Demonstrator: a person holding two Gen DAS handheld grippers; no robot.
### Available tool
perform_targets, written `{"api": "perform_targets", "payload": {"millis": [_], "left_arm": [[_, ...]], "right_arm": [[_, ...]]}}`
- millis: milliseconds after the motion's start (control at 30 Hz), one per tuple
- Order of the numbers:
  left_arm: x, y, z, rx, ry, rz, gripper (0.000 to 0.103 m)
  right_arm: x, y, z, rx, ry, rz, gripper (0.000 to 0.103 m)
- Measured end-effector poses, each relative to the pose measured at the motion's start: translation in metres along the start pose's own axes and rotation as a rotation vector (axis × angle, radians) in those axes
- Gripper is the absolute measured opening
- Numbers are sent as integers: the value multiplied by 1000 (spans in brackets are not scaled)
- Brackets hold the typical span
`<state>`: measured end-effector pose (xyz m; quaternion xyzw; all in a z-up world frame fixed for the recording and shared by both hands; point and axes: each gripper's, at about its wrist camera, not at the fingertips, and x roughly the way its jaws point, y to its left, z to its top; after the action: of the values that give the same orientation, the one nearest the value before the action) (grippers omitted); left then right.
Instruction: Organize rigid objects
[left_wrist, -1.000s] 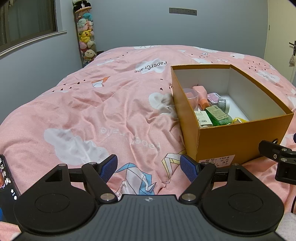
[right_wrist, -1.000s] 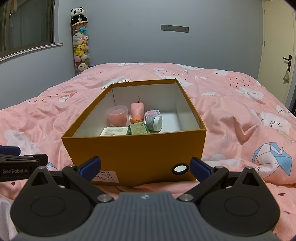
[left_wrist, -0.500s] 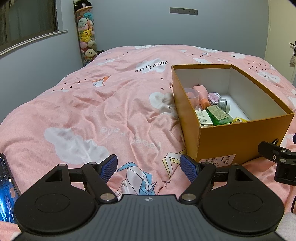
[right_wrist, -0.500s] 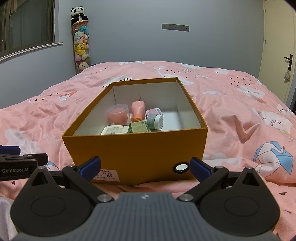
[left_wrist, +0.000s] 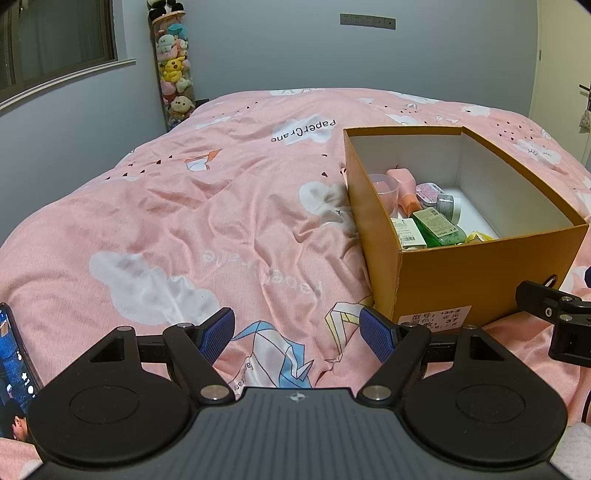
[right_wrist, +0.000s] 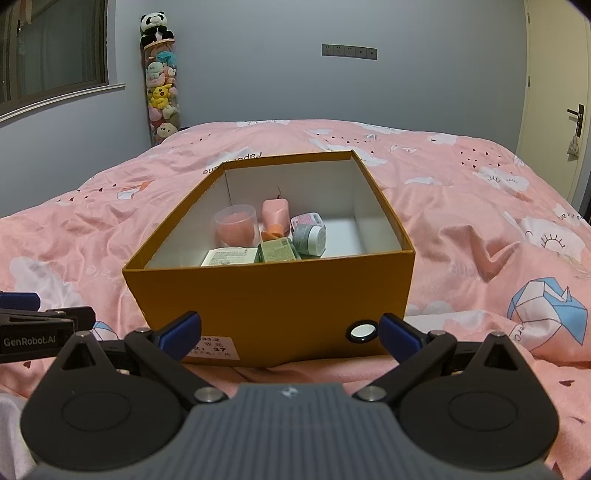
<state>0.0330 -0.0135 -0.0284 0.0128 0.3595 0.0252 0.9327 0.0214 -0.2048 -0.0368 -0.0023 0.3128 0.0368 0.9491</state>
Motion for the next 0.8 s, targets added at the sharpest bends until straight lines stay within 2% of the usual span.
{"api": "perform_targets", "payload": {"millis": [800], "left_arm": [[0, 2, -1, 1, 1, 0, 90]], "right_arm": [[1, 3, -2, 8, 11, 1, 100]]}}
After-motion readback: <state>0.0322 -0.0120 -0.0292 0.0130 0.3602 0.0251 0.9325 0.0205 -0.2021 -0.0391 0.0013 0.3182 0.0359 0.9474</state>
